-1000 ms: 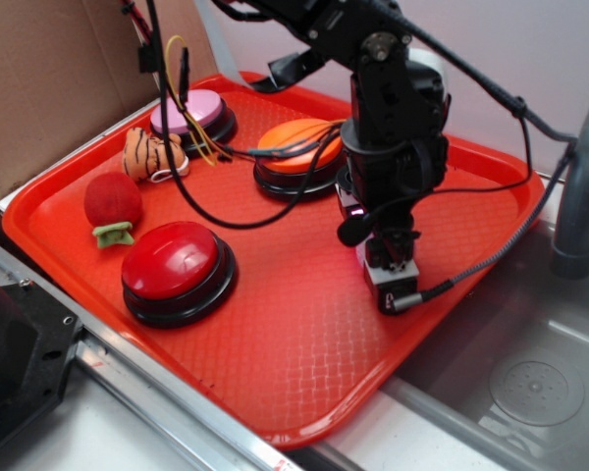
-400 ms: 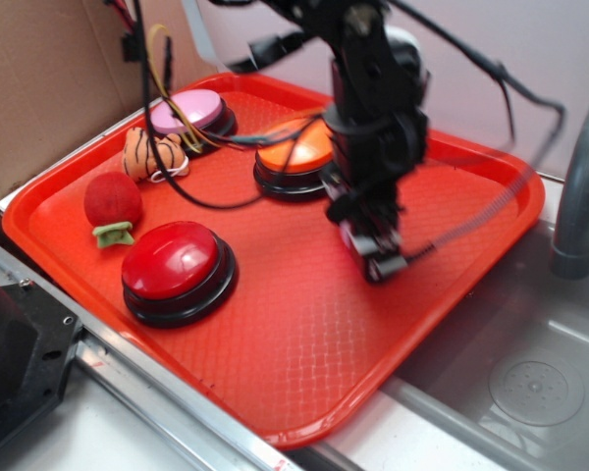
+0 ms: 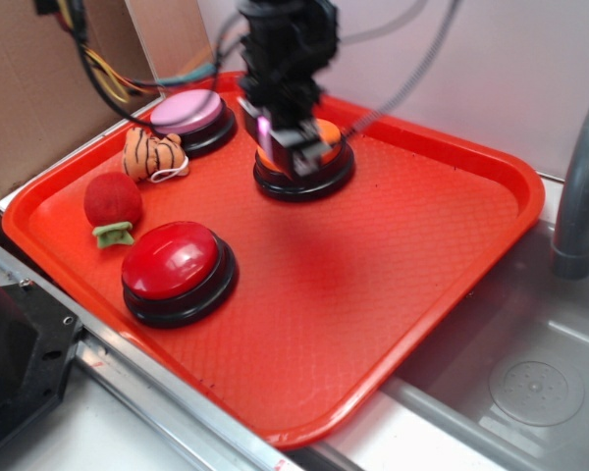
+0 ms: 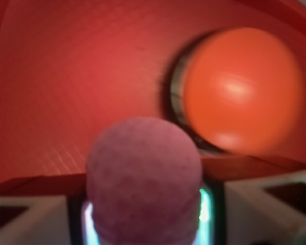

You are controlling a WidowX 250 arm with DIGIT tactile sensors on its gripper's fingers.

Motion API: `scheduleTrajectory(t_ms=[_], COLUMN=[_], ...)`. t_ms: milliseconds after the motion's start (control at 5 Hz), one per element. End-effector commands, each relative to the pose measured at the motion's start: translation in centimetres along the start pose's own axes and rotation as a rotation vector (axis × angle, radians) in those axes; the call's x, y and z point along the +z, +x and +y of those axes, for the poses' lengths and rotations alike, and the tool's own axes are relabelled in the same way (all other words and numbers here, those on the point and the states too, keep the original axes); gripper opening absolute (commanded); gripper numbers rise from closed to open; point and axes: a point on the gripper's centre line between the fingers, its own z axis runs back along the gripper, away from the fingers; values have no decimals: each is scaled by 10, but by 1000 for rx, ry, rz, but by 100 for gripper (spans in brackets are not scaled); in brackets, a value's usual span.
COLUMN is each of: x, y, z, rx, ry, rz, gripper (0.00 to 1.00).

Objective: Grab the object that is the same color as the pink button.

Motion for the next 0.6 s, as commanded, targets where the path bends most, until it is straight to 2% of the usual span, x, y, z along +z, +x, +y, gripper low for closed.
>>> scheduleTrajectory(t_ms=[0,200,400], x=[55,63,59], y=[-37,-52,-53], z=[39,45,43], rx=[211,270,302], ry=[21,14,32], rz=[-145,-174,-167], gripper=[0,0,0])
